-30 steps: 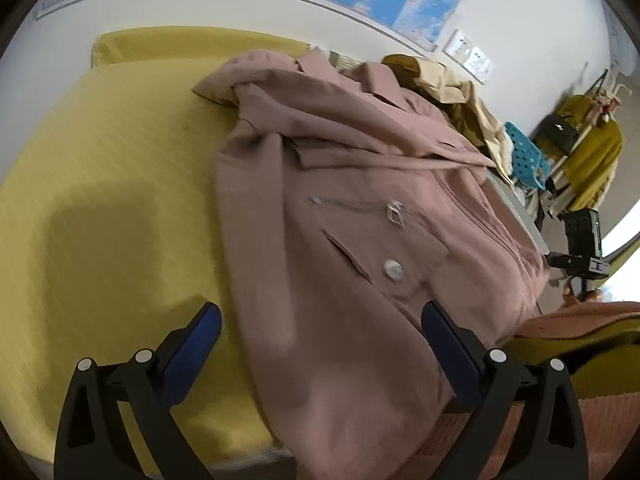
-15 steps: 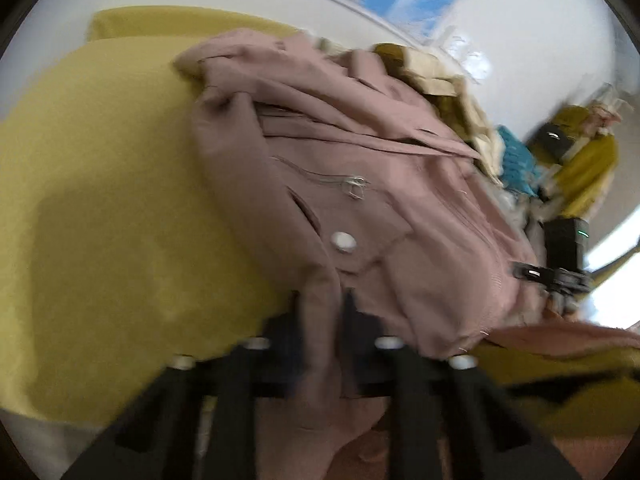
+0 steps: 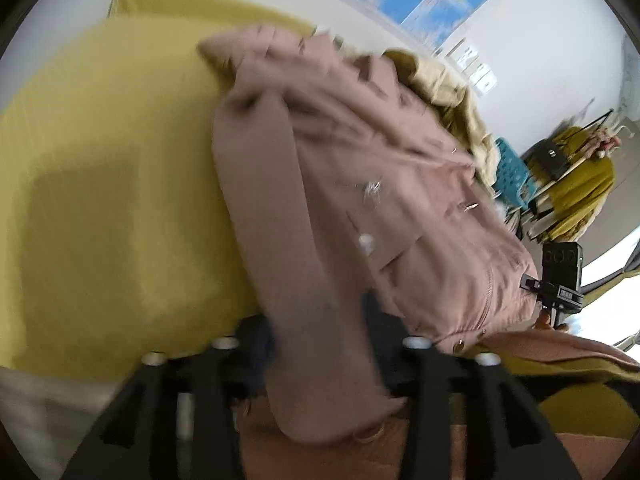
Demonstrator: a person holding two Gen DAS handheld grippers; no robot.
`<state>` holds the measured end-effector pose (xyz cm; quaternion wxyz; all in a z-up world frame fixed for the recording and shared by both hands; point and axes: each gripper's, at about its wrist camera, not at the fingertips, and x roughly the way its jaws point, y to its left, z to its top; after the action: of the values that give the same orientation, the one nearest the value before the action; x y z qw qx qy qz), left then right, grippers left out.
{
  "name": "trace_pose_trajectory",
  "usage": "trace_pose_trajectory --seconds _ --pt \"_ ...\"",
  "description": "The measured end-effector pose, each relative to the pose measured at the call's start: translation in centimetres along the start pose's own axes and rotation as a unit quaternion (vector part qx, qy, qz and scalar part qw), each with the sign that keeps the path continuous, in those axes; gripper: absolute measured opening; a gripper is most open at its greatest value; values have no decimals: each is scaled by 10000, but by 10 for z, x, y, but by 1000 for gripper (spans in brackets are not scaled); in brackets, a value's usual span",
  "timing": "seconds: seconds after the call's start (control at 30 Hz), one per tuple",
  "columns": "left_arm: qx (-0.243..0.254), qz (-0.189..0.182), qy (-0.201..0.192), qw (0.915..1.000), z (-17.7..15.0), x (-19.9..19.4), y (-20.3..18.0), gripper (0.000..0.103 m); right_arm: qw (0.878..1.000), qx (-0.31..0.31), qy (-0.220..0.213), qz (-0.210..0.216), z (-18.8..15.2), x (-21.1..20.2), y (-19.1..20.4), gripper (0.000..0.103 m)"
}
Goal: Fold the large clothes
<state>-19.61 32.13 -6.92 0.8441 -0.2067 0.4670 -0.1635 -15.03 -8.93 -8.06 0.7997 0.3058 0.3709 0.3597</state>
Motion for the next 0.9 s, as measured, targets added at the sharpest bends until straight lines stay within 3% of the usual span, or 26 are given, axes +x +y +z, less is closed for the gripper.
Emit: trace_pose_trajectory --seconds 0.1,0.13,0.2,0.23,0.27,0.3,0.37,0.53,0.67,0.73,0.9 --pt "206 8 62 9998 -1 0 -7 67 9998 99 116 -121 -6 8 -8 43" --pt "328 64 99 9994 -2 2 -11 70 9998 98 171 -105 -8 12 -10 44" --pt "529 67 162 9984 -3 9 -20 83 9996 94 247 -113 -10 20 -10 41" --pt "615 23 194 9979 -4 11 -24 83 9997 50 244 -84 -11 19 -9 25" --pt "675 14 200 9975 -6 12 -28 79 9998 9 208 -7 -11 20 -7 15" --pt "678 -79 212 9974 -5 15 -31 46 9997 -12 173 154 -9 21 -2 10" --pt "438 -14 250 9987 1 20 -29 4 9993 -144 39 340 -7 17 9 8" --pt "-12 -336 -543 9980 22 -17 -26 2 9955 -364 -466 746 15 -8 39 8" --pt "-49 -525 -1067 9929 53 -47 -30 2 9903 -455 -878 972 56 -21 53 8" --pt "-65 -555 -1238 9907 76 -55 -31 2 9879 -340 -1066 1071 88 -20 53 8" --pt "-472 -436 -1255 9900 160 -49 -18 2 9863 174 -1443 783 183 -13 28 8"
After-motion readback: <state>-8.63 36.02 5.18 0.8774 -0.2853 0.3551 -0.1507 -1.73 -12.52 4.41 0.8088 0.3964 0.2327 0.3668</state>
